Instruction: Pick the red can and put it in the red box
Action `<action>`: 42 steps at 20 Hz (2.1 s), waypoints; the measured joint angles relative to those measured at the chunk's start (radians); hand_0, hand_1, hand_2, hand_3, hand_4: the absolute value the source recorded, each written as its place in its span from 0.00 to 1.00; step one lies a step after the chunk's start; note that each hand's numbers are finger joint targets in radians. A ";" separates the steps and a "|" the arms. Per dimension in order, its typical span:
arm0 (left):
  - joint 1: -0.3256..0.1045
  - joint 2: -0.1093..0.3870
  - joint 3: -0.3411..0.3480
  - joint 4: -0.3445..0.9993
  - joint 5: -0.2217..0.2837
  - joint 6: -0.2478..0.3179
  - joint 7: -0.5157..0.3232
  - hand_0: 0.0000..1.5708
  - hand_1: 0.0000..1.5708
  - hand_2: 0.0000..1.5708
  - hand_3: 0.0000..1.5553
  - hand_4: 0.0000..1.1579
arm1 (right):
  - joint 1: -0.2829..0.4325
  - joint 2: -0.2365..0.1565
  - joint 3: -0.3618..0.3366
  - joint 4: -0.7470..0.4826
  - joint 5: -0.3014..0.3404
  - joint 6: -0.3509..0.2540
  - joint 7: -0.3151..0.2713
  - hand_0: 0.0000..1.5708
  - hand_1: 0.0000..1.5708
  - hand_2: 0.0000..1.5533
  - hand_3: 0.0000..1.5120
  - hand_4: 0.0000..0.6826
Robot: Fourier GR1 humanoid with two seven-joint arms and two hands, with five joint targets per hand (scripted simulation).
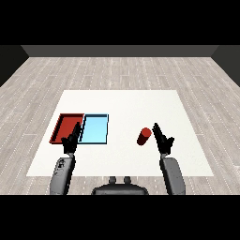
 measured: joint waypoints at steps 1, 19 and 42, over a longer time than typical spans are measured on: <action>0.000 -0.002 0.001 0.000 0.000 -0.004 0.002 0.00 0.00 0.00 0.00 0.00 | 0.001 -0.008 -0.012 0.002 -0.006 0.010 -0.004 0.00 0.00 0.00 0.00 0.00; -0.010 -0.071 0.023 -0.030 0.039 -0.041 -0.387 0.00 0.00 0.00 0.00 0.00 | -0.017 -0.218 -0.313 0.168 -0.204 0.321 -0.428 0.00 0.00 0.00 0.00 0.00; -0.001 -0.083 0.041 -0.038 0.081 -0.069 -0.429 0.00 0.00 0.00 0.00 0.00 | -0.144 -0.138 -0.259 0.326 -0.175 0.325 -0.381 0.00 0.00 0.00 0.00 0.00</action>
